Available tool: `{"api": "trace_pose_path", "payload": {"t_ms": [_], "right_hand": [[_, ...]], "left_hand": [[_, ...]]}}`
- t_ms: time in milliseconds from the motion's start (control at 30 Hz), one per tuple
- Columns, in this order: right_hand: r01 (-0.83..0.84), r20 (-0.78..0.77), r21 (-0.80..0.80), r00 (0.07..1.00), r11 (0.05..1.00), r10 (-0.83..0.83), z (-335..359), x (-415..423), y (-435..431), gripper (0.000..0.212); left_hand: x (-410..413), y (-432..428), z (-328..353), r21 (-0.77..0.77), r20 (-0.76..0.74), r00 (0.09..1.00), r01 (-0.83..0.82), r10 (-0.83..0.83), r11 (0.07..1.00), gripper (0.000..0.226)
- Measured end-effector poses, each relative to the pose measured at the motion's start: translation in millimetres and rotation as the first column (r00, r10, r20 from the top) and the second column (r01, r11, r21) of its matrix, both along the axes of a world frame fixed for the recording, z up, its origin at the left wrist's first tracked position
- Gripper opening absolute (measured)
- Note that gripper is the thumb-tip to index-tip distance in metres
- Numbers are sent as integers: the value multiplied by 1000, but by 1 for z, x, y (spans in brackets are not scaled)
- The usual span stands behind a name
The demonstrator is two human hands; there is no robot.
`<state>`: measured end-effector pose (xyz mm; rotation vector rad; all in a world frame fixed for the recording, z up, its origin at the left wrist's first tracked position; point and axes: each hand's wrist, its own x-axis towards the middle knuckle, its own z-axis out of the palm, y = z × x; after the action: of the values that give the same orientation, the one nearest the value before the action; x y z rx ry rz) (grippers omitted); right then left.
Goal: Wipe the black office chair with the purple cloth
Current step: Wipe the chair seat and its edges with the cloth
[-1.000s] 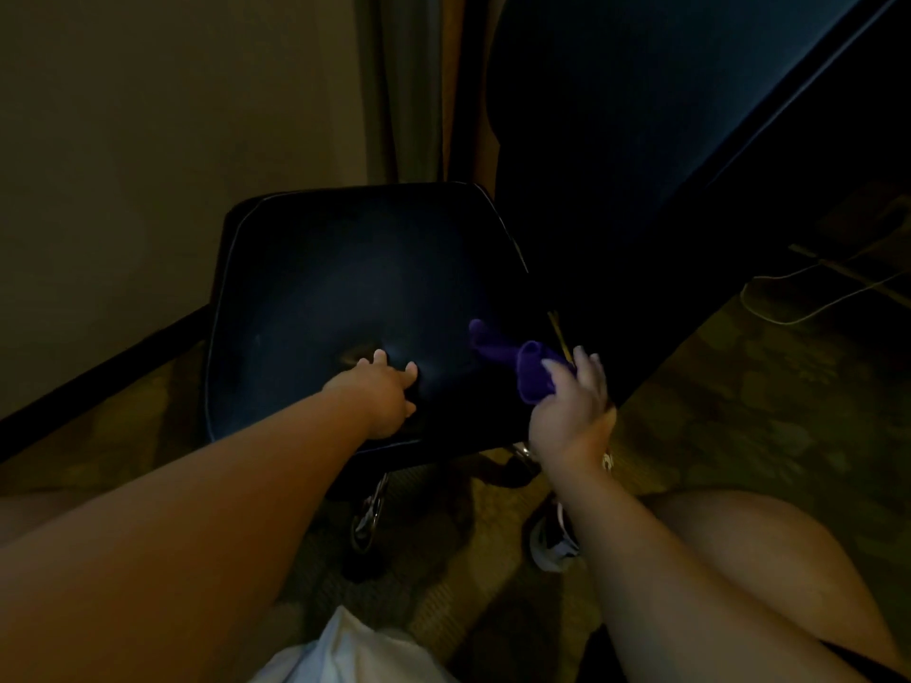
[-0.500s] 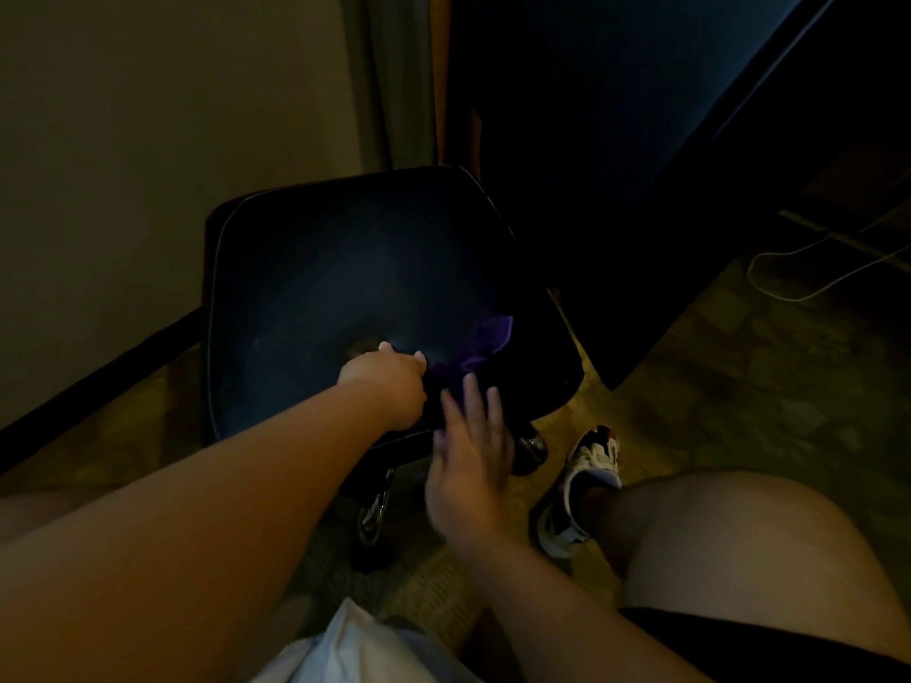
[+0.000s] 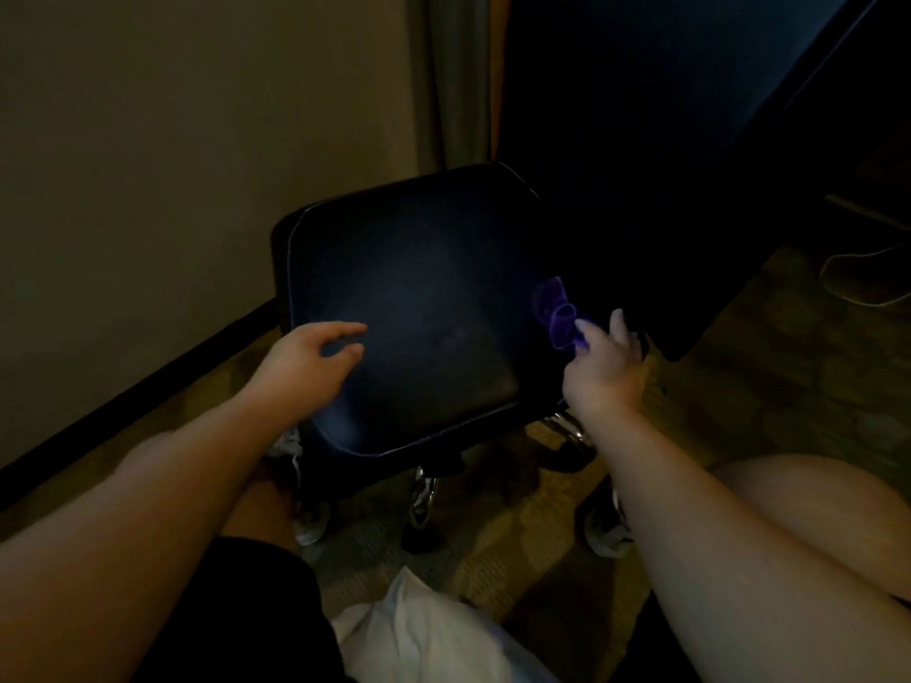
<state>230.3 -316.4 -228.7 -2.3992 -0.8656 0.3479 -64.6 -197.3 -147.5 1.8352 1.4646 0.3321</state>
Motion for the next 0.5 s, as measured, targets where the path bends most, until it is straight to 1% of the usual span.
{"api": "trace_pose_path", "payload": {"t_ms": [67,133,200,267,333,433,500], "right_hand": [[-19,-9,35,1000,999,19,2,6,2,56],[-36,9,75,999,997,35,4,10,1,52],[-23,-5,129,1000,991,23,4,8,0,48],[-6,7,163,1000,987,5,3,2,-1,45],[-29,62,151,998,988,20,2,-6,-2,44],[-61,95,91,994,994,52,-3,-11,-4,46],[-59,69,80,996,995,54,-4,-10,-6,48]], "left_hand": [[-20,-2,-8,-55,48,991,-122,124,991,36],[-32,-3,-19,-118,68,957,-274,283,954,42],[-38,-5,-26,-196,16,921,-379,389,905,53],[-39,-3,-32,-277,-24,916,-392,401,877,68],[-36,-2,-35,-387,-2,910,-384,415,838,88],[-25,1,-39,-568,17,837,-443,548,694,118],[-17,5,-43,-595,-29,803,-492,595,635,125]]}}
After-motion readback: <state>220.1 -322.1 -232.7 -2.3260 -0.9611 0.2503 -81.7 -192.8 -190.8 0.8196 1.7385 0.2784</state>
